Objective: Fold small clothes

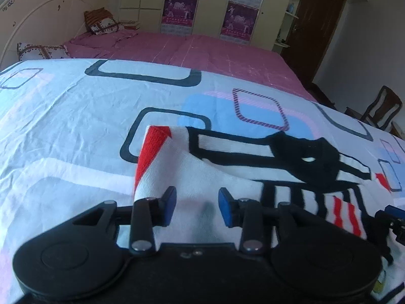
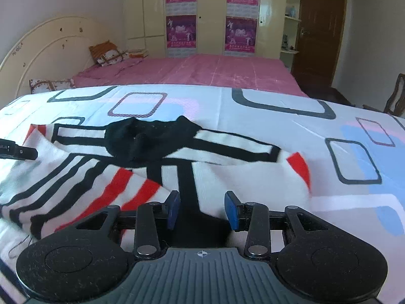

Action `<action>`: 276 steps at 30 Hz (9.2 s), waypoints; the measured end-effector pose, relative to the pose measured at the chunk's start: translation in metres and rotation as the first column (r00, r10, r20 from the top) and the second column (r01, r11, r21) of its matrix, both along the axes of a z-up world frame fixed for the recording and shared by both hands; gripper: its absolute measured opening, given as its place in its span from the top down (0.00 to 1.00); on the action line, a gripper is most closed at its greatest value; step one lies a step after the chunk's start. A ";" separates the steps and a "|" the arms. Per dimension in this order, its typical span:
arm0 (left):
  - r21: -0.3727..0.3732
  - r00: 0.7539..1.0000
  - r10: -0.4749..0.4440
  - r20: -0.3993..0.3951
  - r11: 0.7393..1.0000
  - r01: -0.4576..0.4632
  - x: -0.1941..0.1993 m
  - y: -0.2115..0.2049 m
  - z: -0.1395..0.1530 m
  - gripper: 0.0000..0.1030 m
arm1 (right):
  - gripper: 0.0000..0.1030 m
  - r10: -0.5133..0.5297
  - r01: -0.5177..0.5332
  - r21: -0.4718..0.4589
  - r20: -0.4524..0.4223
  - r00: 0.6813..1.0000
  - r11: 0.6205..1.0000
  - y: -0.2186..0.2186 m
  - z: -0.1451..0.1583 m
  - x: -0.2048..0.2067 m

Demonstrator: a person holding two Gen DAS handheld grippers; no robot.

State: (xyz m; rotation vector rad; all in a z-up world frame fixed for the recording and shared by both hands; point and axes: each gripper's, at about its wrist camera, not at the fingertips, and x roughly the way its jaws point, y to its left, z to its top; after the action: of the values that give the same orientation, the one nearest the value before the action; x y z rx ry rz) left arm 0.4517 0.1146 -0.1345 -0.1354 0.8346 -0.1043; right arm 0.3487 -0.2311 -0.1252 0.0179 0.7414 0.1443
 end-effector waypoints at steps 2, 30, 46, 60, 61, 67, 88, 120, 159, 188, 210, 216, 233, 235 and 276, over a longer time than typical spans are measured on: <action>-0.010 1.000 -0.014 0.007 1.000 0.014 -0.011 -0.001 0.006 0.63 | 0.62 0.012 -0.012 0.011 -0.003 1.000 1.000 0.000 0.002 -0.009; 0.088 0.996 -0.063 -0.057 0.994 0.068 -0.112 -0.038 -0.008 0.39 | 0.62 0.055 -0.050 0.075 -0.072 0.996 0.996 -0.014 -0.012 -0.059; 0.083 0.994 -0.105 -0.033 0.991 0.108 -0.185 -0.027 0.014 0.26 | 0.27 0.071 -0.071 0.087 -0.002 0.997 0.994 0.013 0.016 -0.151; 0.057 0.993 -0.105 -0.051 0.993 0.107 -0.255 -0.003 0.004 0.27 | 0.27 0.098 -0.096 0.068 -0.021 0.995 0.993 0.043 0.016 -0.225; 0.059 0.993 -0.105 -0.053 0.992 0.108 -0.258 -0.004 0.004 0.27 | 0.27 0.095 -0.094 0.061 -0.021 0.995 0.994 0.043 0.016 -0.229; 0.072 0.992 -0.112 -0.057 0.991 0.116 -0.276 -0.006 0.004 0.27 | 0.27 0.061 -0.060 0.045 -0.027 0.998 0.997 0.030 0.017 -0.257; 0.035 0.991 -0.076 -0.109 0.996 0.080 -0.342 0.022 -0.003 0.27 | 0.27 -0.061 0.063 0.026 -0.099 0.993 0.998 -0.014 0.002 -0.325; -0.204 0.976 -0.218 -0.002 0.955 0.213 -0.334 0.019 0.034 0.90 | 0.96 -0.039 0.056 0.205 -0.088 0.995 0.977 -0.033 0.039 -0.329; -0.191 0.993 -0.034 0.113 0.980 0.055 -0.026 -0.022 0.064 0.90 | 0.96 -0.106 0.106 0.313 -0.017 0.994 0.944 -0.083 0.057 0.023; -0.016 0.994 -0.110 0.016 0.994 0.111 0.036 -0.025 0.014 0.31 | 0.17 -0.029 0.040 0.249 -0.049 0.998 0.968 -0.097 0.004 0.087; 0.038 0.985 -0.038 0.166 0.999 0.032 0.042 -0.022 0.018 0.95 | 0.96 0.018 -0.027 0.177 0.052 0.998 0.984 -0.086 0.001 0.104; 0.087 0.996 -0.031 0.084 0.996 0.024 0.044 -0.023 -0.011 0.94 | 0.96 0.004 0.011 0.202 -0.074 0.997 0.979 -0.093 -0.031 0.110; 0.093 0.980 -0.110 0.164 0.991 0.095 -0.011 -0.047 0.026 0.24 | 0.95 0.003 -0.006 0.150 0.020 1.000 0.989 -0.067 0.002 0.075; 0.091 0.977 -0.163 0.136 0.984 0.152 -0.015 -0.063 0.023 0.24 | 0.95 0.038 -0.039 0.172 0.009 0.999 0.984 -0.054 0.002 0.072; 0.119 0.993 -0.118 -0.017 0.986 0.120 -0.079 -0.057 0.000 0.27 | 0.95 0.096 -0.098 -0.033 -0.057 0.994 0.995 -0.020 -0.020 -0.045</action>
State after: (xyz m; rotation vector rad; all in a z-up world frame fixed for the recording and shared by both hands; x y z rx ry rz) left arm 0.3731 0.0575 -0.1342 0.0270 0.8567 -0.1655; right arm 0.3037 -0.2508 -0.1454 -0.0488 0.8006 0.2237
